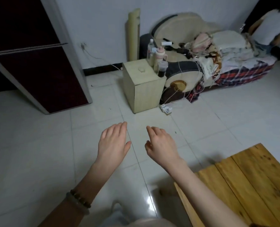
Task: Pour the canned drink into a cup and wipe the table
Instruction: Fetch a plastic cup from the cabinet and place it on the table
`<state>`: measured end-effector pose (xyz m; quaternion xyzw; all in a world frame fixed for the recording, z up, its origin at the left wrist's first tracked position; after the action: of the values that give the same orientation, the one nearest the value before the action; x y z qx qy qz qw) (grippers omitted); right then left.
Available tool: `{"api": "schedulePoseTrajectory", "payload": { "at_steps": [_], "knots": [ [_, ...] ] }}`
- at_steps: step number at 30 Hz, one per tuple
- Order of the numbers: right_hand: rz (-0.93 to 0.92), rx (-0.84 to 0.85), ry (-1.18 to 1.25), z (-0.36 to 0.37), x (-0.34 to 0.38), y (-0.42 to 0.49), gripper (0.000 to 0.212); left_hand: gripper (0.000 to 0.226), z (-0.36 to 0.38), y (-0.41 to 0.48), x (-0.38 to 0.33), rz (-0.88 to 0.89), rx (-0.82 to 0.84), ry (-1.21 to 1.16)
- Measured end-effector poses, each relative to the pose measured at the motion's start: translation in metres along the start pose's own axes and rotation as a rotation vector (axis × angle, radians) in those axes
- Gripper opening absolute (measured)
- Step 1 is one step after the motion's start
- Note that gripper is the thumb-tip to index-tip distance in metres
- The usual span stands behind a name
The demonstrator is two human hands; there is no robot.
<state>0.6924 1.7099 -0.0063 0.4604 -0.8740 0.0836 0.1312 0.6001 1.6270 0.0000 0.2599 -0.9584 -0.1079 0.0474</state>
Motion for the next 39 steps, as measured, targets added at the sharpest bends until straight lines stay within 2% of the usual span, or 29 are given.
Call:
{"api": "schedulePoseTrajectory", "payload": {
  "at_steps": [5, 12, 32, 39],
  "knots": [
    [-0.034, 0.017, 0.027, 0.017, 0.06, 0.069, 0.054, 0.068, 0.014, 0.027, 0.087, -0.064, 0.047, 0.009],
    [-0.087, 0.011, 0.039, 0.022, 0.109, 0.148, 0.058, 0.073, 0.023, 0.074, 0.154, -0.081, -0.004, 0.022],
    [-0.13, 0.021, 0.091, 0.016, 0.132, 0.464, 0.059, 0.077, 0.094, 0.339, 0.287, -0.114, 0.018, 0.021],
    [-0.099, 0.027, 0.097, 0.022, 0.13, 0.555, 0.059, 0.077, 0.122, 0.422, 0.325, -0.073, 0.042, 0.041]
  ]
}}
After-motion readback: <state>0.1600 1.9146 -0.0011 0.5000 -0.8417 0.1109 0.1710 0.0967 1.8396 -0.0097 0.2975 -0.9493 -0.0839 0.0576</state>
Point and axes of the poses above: each hand's wrist, its own y-axis towards the middle knuckle, its own z-axis out of the palm, x = y × z, the point moved 10 cm from there along y, towards the middle knuckle, and after that the axes turned 6 degrees about y, right-handed, at the moved point
